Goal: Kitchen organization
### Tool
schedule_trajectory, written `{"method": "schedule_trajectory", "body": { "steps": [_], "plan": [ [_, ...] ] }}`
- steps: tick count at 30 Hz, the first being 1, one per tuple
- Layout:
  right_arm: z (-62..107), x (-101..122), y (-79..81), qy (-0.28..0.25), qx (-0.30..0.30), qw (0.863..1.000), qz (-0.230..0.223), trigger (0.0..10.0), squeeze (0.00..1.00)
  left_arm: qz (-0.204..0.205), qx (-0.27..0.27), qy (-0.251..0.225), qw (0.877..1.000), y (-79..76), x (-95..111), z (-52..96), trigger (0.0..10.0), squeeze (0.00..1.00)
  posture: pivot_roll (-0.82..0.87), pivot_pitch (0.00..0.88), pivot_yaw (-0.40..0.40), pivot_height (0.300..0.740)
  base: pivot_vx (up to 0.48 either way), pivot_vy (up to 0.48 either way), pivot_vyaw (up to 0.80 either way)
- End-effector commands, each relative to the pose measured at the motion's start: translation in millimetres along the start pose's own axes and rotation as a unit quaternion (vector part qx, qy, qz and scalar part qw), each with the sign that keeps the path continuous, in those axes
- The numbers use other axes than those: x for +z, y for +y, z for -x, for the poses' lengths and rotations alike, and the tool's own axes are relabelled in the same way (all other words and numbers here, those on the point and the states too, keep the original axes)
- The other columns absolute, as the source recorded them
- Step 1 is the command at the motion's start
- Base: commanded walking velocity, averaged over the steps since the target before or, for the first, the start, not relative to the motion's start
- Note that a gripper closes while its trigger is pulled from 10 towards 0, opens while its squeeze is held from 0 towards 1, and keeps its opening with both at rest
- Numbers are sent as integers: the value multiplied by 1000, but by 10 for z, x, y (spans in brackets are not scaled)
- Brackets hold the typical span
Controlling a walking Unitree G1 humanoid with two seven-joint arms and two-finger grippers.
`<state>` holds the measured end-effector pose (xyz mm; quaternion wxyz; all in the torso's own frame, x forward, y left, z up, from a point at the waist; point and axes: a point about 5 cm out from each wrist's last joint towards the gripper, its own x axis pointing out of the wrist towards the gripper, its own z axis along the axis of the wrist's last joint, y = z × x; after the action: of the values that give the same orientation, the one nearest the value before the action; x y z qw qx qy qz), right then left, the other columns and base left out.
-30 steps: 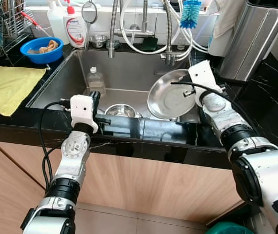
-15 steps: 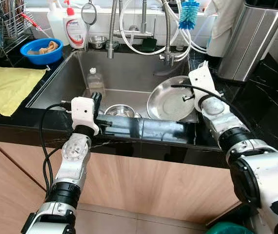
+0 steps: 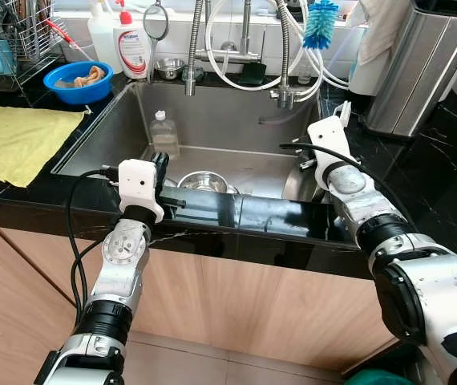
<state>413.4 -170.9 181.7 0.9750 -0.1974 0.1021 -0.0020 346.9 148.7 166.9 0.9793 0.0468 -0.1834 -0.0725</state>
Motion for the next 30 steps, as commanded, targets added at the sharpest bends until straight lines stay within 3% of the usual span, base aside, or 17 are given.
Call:
{"method": "schedule_trajectory", "body": {
  "steps": [1,5,6,7,8,11,12,14,15,20,23,27,30],
  "plan": [
    [5,-48,18,7,4,1000,-15,10000,0,-1,-7,11,1000,-17,-22,0,10000,0,71,0,-14,740,0,0,0],
    [7,-62,34,5,12,997,-70,10000,0,0,-5,9,1000,-8,-9,-3,10000,0,71,0,-15,740,0,0,0],
    [6,-43,29,-2,12,997,-76,10000,208,0,-4,9,1000,-4,-13,-1,10000,0,69,0,-15,740,0,0,0],
    [5,-28,25,-7,12,997,-81,10000,208,-1,-4,10,1000,-1,-15,0,10000,0,69,0,-15,740,0,0,0],
    [5,-2,31,-16,18,996,-86,10000,1000,-1,-4,11,1000,-1,-23,6,10000,0,64,0,-14,740,0,0,0],
    [4,14,30,-19,17,996,-83,10000,1000,0,-5,12,1000,-15,-26,10,10000,0,66,0,-17,740,0,0,0],
    [3,36,29,-25,18,996,-83,10000,380,0,-5,11,1000,-16,-25,11,10000,0,66,0,-16,740,0,0,0],
    [3,45,28,-27,18,996,-83,10000,380,0,-4,12,1000,-15,-25,11,10000,0,66,0,-16,740,0,0,0],
    [3,65,24,-33,18,996,-85,10000,0,1,-3,12,1000,-14,-25,13,10000,0,67,0,-17,740,0,0,0],
    [19,237,-61,-102,-2,990,-102,10000,0,-1,0,8,1000,-4,-11,14,10000,0,72,0,-20,740,0,0,0],
    [85,309,-121,-180,-23,977,-112,10000,0,-4,6,3,1000,22,8,6,10000,0,60,0,-12,740,0,0,0],
    [199,252,-138,-237,-41,965,-108,10000,0,-7,9,0,1000,31,15,-8,10000,0,45,0,-2,740,0,0,0],
    [435,108,-171,-283,-77,946,-138,10000,0,-8,11,-8,1000,44,43,-44,10000,0,17,0,15,740,0,0,0]
  ]
}}
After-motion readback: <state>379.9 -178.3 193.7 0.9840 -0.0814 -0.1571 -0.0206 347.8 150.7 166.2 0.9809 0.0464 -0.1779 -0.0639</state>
